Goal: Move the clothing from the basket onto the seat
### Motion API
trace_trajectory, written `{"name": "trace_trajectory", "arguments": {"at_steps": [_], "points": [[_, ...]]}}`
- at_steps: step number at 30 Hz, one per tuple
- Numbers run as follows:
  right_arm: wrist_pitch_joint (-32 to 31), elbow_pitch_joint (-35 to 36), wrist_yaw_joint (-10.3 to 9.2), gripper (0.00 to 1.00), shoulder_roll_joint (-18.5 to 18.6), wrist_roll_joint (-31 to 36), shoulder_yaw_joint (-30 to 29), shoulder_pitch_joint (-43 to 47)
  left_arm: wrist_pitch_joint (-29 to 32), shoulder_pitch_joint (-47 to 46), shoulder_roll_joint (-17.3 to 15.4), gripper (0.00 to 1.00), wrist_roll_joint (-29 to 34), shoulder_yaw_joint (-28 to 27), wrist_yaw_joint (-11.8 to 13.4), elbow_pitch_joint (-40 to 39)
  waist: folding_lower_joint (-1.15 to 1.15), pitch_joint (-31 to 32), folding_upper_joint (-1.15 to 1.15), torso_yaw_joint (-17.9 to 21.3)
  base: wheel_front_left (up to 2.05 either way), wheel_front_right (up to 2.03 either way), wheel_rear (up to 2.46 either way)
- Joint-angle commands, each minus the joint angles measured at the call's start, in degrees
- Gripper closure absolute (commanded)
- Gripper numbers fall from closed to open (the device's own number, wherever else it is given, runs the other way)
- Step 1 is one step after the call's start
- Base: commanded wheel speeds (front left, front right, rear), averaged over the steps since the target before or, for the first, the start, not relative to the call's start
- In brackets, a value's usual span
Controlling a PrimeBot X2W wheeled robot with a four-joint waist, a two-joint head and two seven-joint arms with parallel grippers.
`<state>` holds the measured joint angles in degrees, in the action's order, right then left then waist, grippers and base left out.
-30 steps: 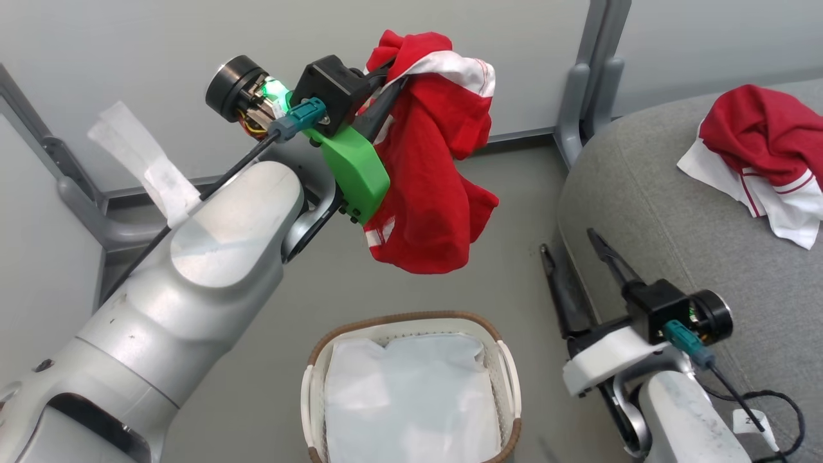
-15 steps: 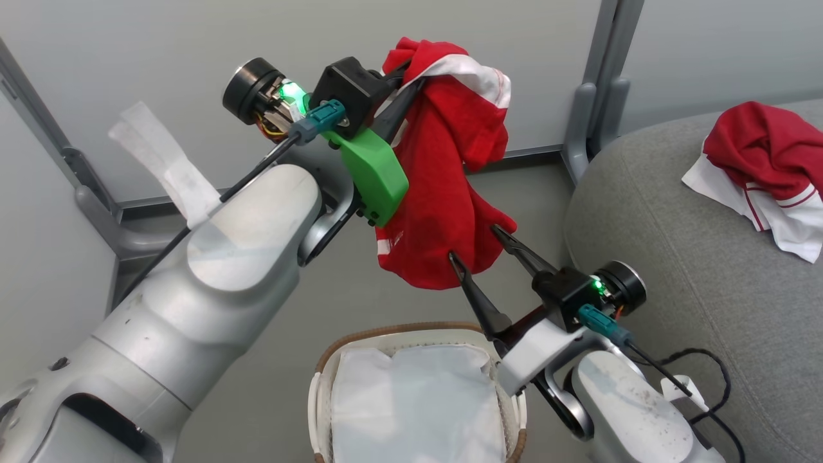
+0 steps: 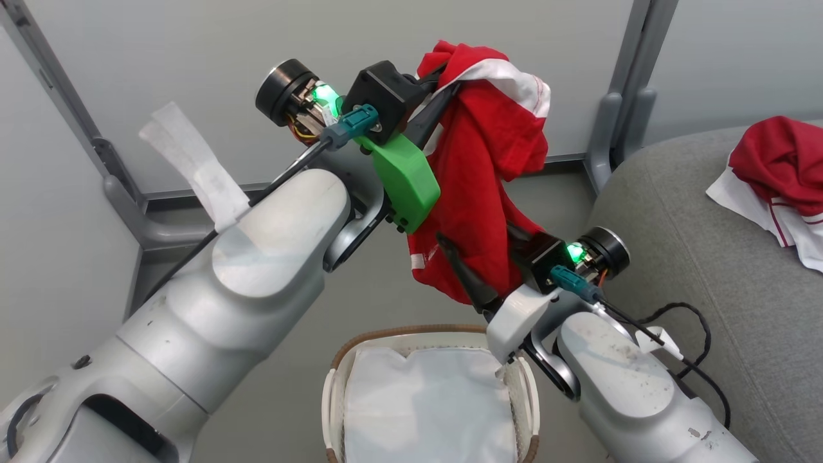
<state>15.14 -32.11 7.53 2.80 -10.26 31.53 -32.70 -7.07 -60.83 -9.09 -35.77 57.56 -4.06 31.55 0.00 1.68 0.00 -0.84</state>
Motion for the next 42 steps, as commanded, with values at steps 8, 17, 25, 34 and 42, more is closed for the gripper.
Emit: {"name": "trace_trajectory", "arguments": {"at_steps": [8,17,25,34,42], "points": [[0.01,-3.07,-0.08,1.00,0.20,-1.77,0.36,-3.09,0.21,1.90,-0.62,1.00,-1.47,0.22,0.64,-1.31,0.00,-0.33,0.00,-1.21,0.00,0.00,0.00],[0.02,-1.57,-0.08,1.00,0.19,-1.33,-2.27,-3.34,-0.88,6.75,-3.10,0.00,-4.55,-1.41,1.38,-0.78,0.00,-1.07,0.00,-0.43,0.00,0.00,0.00],[0.02,1.13,-0.08,1.00,0.20,0.83,-5.78,-2.88,-4.13,12.73,-5.06,0.00,-6.05,-1.78,1.95,-0.14,0.00,-1.74,0.00,0.38,0.00,0.00,0.00],[0.02,3.06,-0.08,1.00,0.19,4.63,-11.07,-0.41,-6.68,19.39,-5.29,0.00,-6.53,-0.82,1.64,-1.71,0.00,-2.74,0.00,1.32,0.00,0.00,0.00],[0.02,5.39,-0.08,1.00,0.92,7.03,-15.72,2.08,-7.71,24.11,-4.90,0.00,-6.01,-0.43,1.72,-4.52,0.00,-3.65,0.00,3.15,0.00,0.00,0.00]]}}
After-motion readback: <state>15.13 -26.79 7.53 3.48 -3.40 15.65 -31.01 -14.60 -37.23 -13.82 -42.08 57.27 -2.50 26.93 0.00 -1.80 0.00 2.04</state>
